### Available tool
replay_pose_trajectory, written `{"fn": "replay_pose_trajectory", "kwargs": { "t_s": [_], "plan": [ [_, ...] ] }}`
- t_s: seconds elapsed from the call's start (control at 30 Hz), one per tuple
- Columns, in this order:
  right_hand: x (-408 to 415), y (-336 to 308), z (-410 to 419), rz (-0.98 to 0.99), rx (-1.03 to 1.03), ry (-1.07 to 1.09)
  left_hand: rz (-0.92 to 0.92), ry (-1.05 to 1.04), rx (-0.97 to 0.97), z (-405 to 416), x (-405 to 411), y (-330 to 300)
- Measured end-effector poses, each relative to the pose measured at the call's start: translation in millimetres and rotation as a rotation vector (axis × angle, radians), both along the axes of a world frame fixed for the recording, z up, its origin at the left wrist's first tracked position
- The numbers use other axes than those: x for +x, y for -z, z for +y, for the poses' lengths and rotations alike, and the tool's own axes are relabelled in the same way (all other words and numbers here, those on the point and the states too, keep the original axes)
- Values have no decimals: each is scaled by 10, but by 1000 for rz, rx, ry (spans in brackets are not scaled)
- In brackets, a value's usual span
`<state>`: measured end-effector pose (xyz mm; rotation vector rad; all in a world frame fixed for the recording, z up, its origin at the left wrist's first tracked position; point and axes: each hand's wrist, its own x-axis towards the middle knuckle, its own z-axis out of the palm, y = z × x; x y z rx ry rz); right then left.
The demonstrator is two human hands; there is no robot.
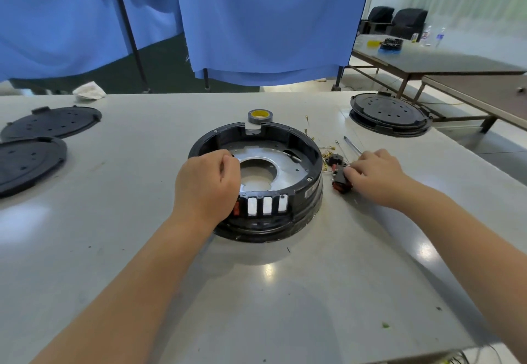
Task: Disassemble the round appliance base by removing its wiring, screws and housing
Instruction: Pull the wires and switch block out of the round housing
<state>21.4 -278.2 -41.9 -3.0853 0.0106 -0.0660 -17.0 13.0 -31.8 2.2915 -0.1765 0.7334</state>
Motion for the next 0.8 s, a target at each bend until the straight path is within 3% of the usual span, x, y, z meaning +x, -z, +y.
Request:
{"fn": "replay_pose_trajectory", "kwargs": {
  "t_s": [0.13, 0.23, 0.33, 0.43, 0.63, 0.8],
  "plan": [
    [44, 39, 13, -42, -45, 64, -7, 6, 8, 2, 7, 12],
    [-5, 7, 43, -216, 17, 74, -19, 20, 21, -14, 4, 16],
    [-126, -87, 186, -494, 330, -30, -26, 47, 39, -63, -31, 5],
    [-335, -240, 521, -594, 556, -229, -21, 109, 51, -85, -80, -11],
    [-648, -324, 1203, -371, 439, -595, 13, 305, -10, -64, -123, -70],
    [-596, -297, 1300, -203, 358, -540, -10, 291, -74, 3, -78, -95]
  ]
}}
